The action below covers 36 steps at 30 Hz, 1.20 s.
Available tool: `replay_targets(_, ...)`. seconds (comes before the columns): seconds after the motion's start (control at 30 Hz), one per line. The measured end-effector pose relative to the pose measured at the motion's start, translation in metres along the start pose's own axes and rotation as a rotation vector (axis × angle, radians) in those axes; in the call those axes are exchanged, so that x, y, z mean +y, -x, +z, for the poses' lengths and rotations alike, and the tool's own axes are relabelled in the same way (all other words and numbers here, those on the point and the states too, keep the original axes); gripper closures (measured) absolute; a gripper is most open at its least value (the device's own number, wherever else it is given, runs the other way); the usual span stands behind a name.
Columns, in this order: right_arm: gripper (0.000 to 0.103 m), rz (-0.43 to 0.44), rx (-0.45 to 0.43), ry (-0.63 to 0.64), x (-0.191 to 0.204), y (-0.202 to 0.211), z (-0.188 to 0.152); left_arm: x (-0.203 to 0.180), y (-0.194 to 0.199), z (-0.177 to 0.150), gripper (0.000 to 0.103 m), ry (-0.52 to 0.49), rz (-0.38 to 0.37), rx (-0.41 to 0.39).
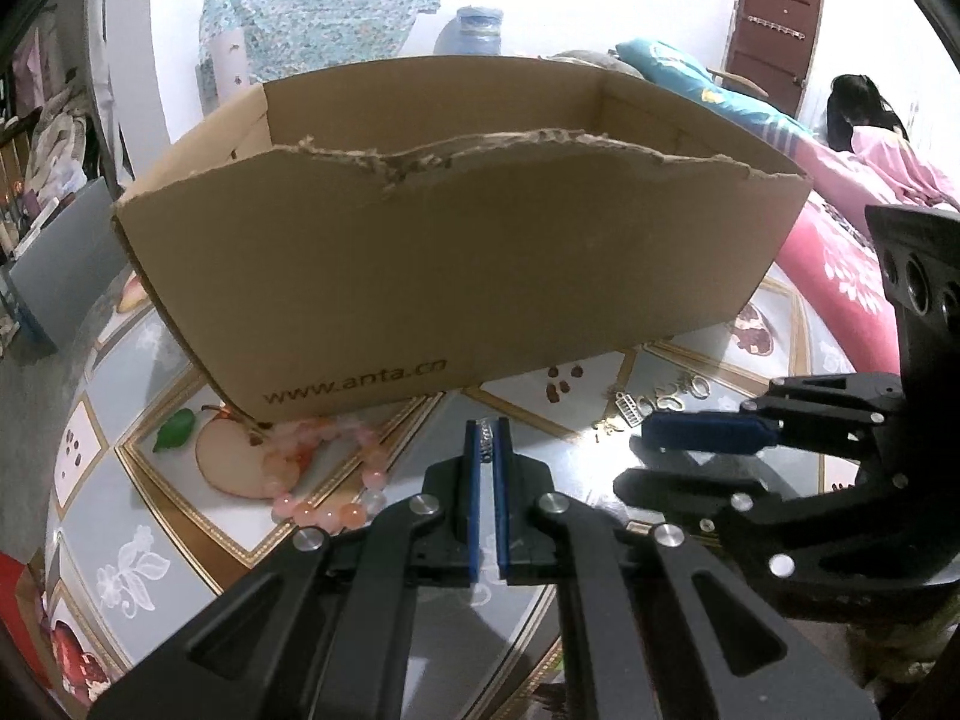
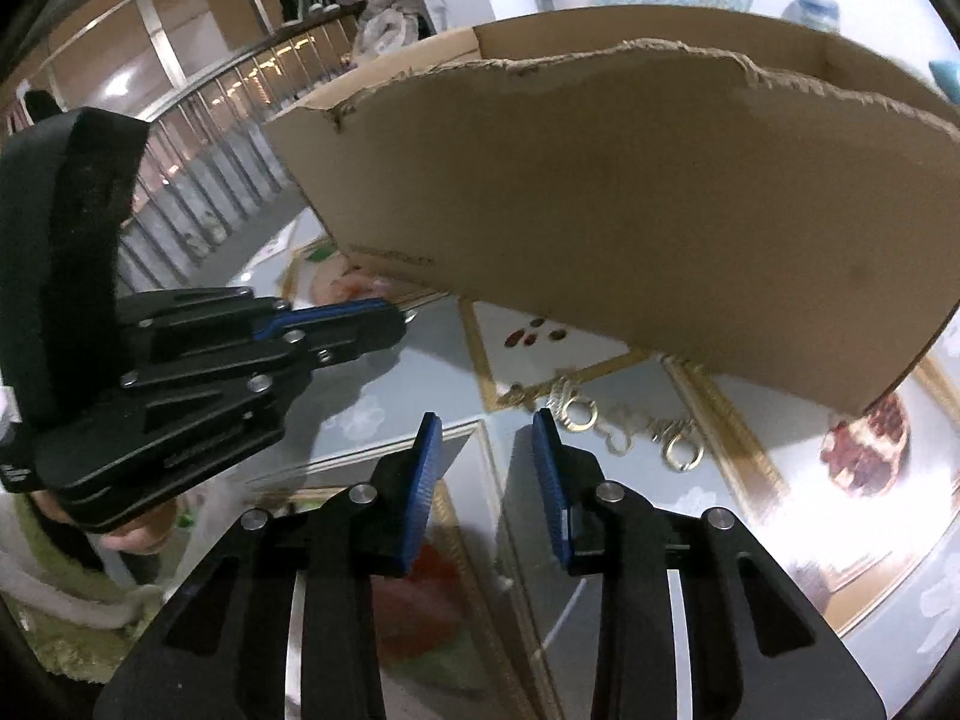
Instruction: Organize jewelry
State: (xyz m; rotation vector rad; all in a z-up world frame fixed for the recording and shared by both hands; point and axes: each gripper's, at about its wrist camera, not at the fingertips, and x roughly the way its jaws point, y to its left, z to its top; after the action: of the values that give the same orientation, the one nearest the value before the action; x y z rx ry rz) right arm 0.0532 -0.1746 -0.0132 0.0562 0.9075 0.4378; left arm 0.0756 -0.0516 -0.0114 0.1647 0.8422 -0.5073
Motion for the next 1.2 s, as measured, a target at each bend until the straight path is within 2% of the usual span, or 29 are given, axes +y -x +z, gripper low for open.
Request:
replay_targets(0.13,0.073,-0.049,-0.008,0.021,0.004,-0.004,0.003,0.005,-0.001,0.0,0.1,0.009,-0.005,-0.002)
replay_targets(0.37,0.083,-0.146,-0.023,0.062,0.011,-0.014,0.006,0.011,-0.002,-0.002,0.1,0.022,-0.009,0.0)
replay_targets(0.6,0.086,-0.218,-0.033,0.09,0.023,-0.021,0.004,0.016,-0.003,-0.002,0.1,0.031,-0.011,0.003)
replay_targets(0.67,0.091,-0.225,-0.034,0.083,0.022,-0.022,0.005,0.016,-0.003,-0.002,0.1,0.031,-0.011,0.002)
replay_targets(1.2,0.094,-0.212,-0.042,0.065,0.019,-0.018,0.004,0.016,-0.002,-0.001,0.1,0.03,-0.002,0.0)
